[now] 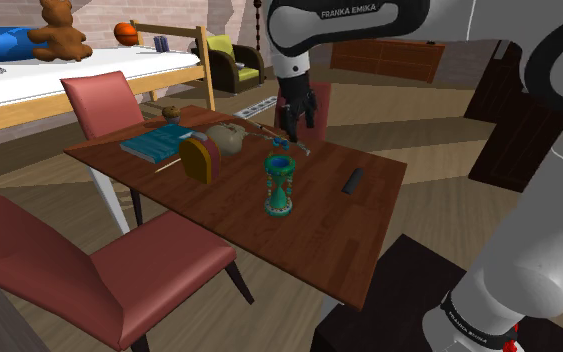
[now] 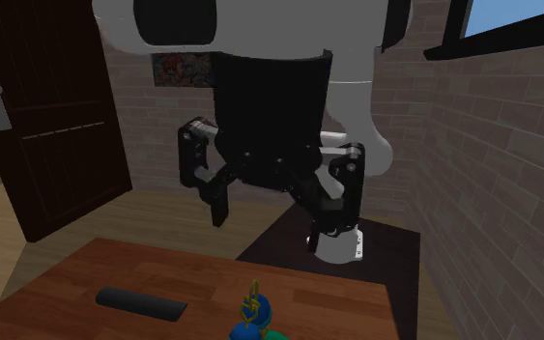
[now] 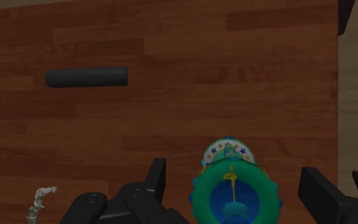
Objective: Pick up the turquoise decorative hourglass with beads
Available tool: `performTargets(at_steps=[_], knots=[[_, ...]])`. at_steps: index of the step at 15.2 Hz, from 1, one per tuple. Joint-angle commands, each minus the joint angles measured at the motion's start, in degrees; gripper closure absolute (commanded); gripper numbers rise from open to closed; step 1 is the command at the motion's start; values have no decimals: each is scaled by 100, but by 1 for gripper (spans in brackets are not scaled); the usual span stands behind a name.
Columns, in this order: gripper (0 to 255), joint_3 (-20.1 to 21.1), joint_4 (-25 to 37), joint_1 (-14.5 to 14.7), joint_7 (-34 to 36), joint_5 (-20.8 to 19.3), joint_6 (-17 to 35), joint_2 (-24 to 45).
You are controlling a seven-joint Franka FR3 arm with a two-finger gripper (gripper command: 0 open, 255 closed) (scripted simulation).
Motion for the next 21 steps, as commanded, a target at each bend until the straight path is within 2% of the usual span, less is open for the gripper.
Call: performTargets(at_steps=[1, 4, 7, 8, 15, 17, 18, 21], knots=[[0, 48, 733, 67, 50, -119, -304, 666], [0, 94, 1974, 242, 122, -302, -839, 1717], [0, 80, 3629, 500, 112, -502, -1579, 2964], [0, 65, 3936, 552, 97, -530, -1716, 3177], [0, 75, 3116, 476, 186, -489, -1073, 3009], [0, 75, 3058, 470, 193, -487, -1024, 3001], [255, 75, 3081, 473, 191, -488, -1037, 3010], [255, 75, 3069, 472, 192, -487, -1032, 3003]])
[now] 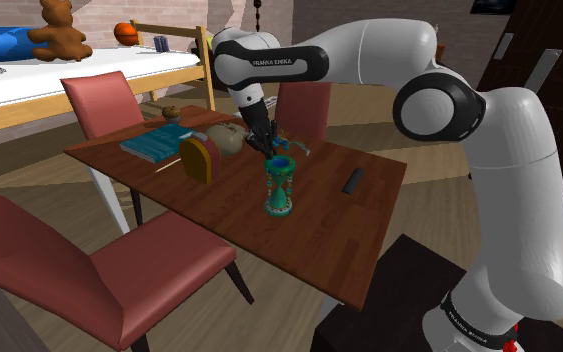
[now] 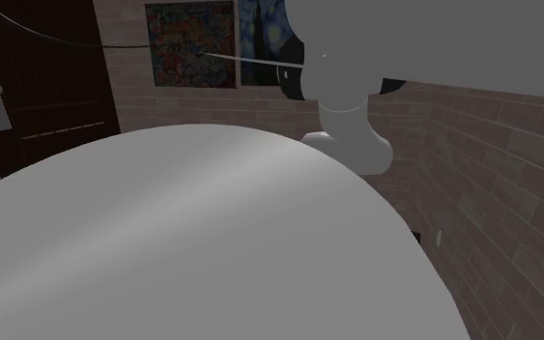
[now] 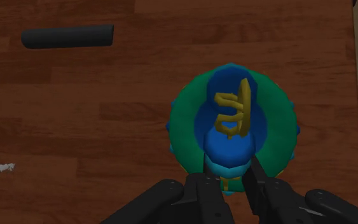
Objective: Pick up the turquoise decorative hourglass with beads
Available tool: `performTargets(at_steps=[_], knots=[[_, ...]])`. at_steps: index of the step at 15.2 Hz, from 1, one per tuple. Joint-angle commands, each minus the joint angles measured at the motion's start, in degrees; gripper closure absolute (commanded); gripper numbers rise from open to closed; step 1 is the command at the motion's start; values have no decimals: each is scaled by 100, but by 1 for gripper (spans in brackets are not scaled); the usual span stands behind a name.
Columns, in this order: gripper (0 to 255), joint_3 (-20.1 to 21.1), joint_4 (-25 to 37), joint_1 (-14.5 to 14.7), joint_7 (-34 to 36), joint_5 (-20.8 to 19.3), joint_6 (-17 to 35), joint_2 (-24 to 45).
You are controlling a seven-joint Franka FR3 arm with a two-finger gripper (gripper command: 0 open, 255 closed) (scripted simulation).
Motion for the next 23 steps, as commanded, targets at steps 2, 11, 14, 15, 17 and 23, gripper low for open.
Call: performTargets(at_steps=[2, 11, 14, 15, 17, 23], knots=[[255, 0, -9, 0, 1, 1, 3, -1], [255, -10, 529, 50, -60, -21, -432, 95], [255, -19, 926, 91, -103, -44, -727, 193], [255, -24, 1076, 107, -119, -53, -832, 236], [255, -36, 1410, 144, -154, -75, -1057, 340], [255, -81, 2370, 260, -259, -146, -1640, 705]])
